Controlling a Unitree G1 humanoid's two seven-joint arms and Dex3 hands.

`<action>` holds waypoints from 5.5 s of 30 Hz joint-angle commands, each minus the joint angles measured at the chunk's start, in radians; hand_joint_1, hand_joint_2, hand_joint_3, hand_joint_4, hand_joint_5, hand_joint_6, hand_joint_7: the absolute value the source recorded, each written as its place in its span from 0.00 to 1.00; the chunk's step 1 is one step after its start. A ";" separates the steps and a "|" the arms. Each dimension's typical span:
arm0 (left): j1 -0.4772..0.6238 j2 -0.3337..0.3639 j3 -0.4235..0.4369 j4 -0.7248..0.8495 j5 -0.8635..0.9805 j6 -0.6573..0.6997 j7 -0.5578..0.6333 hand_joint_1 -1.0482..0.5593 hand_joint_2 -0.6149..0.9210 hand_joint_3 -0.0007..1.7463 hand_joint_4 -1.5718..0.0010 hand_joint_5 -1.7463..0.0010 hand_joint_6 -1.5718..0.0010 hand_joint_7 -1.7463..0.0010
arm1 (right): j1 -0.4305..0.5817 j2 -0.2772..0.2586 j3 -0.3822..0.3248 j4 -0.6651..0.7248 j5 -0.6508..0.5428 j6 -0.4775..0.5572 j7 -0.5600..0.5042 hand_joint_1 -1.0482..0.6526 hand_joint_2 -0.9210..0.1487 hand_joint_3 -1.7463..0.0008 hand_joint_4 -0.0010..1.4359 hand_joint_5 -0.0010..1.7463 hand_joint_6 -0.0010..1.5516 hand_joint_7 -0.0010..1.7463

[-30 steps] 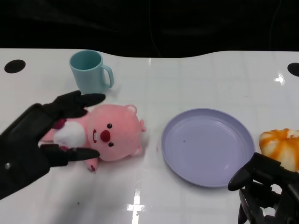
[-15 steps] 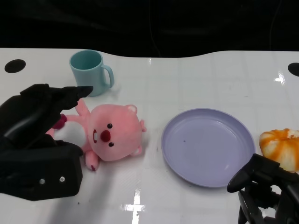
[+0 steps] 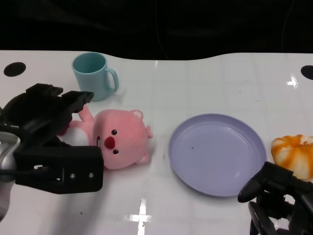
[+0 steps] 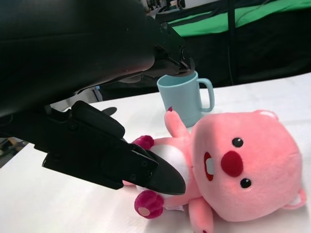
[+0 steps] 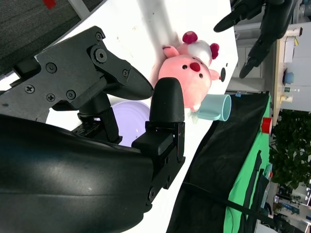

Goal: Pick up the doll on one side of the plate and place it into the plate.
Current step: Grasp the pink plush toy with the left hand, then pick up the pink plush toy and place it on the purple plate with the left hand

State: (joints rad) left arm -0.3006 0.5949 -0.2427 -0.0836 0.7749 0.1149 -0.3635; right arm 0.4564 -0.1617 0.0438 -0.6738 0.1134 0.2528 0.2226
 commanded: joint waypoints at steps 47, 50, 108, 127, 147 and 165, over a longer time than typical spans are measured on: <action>-0.498 -0.317 -0.360 1.225 0.028 -0.140 0.183 0.30 1.00 0.02 0.68 0.93 0.63 0.98 | 0.060 -0.015 -0.015 -0.057 0.019 -0.003 0.008 0.46 0.30 0.41 0.46 0.99 0.37 0.79; -0.498 -0.327 -0.351 1.255 0.007 -0.156 0.204 0.35 1.00 0.01 0.56 0.92 0.57 0.98 | 0.061 -0.018 -0.015 -0.058 0.019 -0.003 0.010 0.46 0.30 0.41 0.47 0.99 0.37 0.79; -0.181 -0.286 -0.066 0.427 -0.239 -0.137 0.375 0.57 0.71 0.67 0.40 0.00 0.52 0.00 | 0.030 -0.021 -0.013 -0.014 0.012 -0.009 0.011 0.47 0.29 0.42 0.46 0.98 0.37 0.78; -0.332 -0.512 -0.187 0.517 -0.182 -0.093 0.343 0.53 0.66 0.73 0.38 0.00 0.50 0.00 | 0.043 -0.022 0.009 -0.045 -0.001 0.003 0.008 0.45 0.30 0.41 0.46 0.98 0.37 0.78; -0.496 -0.714 -0.291 0.817 -0.132 -0.031 0.359 0.50 0.77 0.57 0.42 0.00 0.58 0.04 | 0.053 -0.019 0.061 -0.078 -0.017 0.023 -0.013 0.45 0.30 0.42 0.46 0.98 0.38 0.77; -0.533 -0.656 -0.415 0.794 -0.037 0.016 0.241 0.13 1.00 0.22 0.99 0.83 0.90 1.00 | 0.049 -0.029 0.048 -0.074 -0.007 0.022 -0.004 0.45 0.31 0.41 0.46 0.98 0.38 0.78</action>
State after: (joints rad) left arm -0.8098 -0.0809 -0.6460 0.7285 0.7183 0.1363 -0.1041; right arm 0.5045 -0.1759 0.1059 -0.7422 0.0999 0.2721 0.2167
